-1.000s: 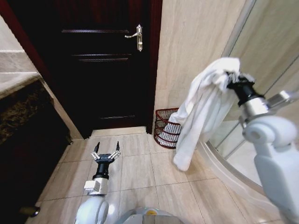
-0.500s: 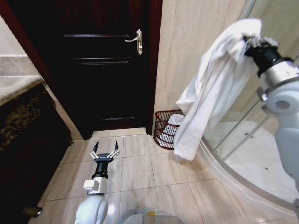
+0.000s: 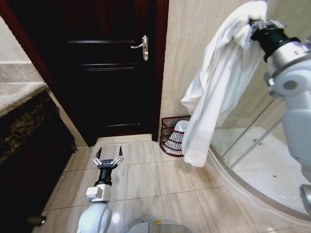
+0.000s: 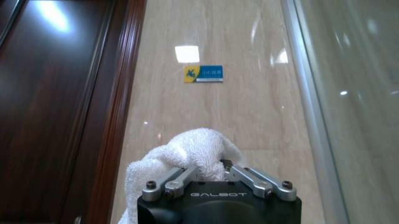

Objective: Discard the used towel into the hamper.

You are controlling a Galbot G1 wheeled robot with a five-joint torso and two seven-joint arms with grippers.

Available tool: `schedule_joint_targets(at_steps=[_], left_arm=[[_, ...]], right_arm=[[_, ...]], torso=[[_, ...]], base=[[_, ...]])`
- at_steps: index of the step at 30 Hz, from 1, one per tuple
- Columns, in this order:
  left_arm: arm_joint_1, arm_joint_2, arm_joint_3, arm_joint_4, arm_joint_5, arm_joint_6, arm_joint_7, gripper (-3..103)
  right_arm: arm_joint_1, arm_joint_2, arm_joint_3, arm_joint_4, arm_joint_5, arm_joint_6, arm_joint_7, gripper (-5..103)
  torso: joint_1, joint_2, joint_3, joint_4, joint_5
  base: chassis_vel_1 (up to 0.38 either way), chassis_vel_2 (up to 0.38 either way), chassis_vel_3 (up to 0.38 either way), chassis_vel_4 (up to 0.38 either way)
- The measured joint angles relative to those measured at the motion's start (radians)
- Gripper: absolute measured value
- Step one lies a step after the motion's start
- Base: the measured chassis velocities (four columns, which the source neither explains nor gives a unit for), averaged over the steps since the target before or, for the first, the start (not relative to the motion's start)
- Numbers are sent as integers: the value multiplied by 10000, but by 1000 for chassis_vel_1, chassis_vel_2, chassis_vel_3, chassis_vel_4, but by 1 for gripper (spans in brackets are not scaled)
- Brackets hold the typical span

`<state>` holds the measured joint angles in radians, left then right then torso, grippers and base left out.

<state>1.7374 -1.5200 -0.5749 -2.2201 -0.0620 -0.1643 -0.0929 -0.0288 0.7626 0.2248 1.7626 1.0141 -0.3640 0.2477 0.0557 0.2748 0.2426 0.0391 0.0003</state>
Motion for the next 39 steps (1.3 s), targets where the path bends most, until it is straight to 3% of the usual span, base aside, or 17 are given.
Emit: schedule_joint_targets(at_steps=[13, 20, 24, 28, 32, 39], left_arm=[[46, -12, -260, -104, -174, -29, 151, 100], [125, -10, -324, -272, -374, -187, 155, 100], [182, -9, -404, -328, -419, -305, 170, 100], [192, -8, -418, -375, -494, -973, 157, 100], [183, -8, -346, -504, -477, -1119, 134, 100], [277, -65, -322, -523, -255, -1264, 133, 100]], right_arm=[[2917, 1790, -1180, -2717, -1600, 93, -330, 10], [4009, 2748, -1747, -4602, -2610, 503, -675, 10], [4181, 2965, -1813, -5174, -2907, 707, -842, 10], [4259, 3207, -1840, -5844, -3161, 996, -980, 10], [4038, 3296, -1917, -5976, -3182, 1182, -1101, 10], [3726, 3792, -1895, -7067, -3624, 2139, -1284, 10]], torso=[[164, 506, 342, -2, -1], [268, 816, 547, 1, -4], [302, 929, 625, 0, -3], [326, 1006, 680, -2, -2], [327, 1012, 682, -4, -3], [324, 984, 665, 1, -1]], base=[[0, 0, 0, 0], [0, 0, 0, 0], [0, 0, 0, 0], [0, 0, 0, 0], [0, 0, 0, 0], [0, 0, 0, 0]])
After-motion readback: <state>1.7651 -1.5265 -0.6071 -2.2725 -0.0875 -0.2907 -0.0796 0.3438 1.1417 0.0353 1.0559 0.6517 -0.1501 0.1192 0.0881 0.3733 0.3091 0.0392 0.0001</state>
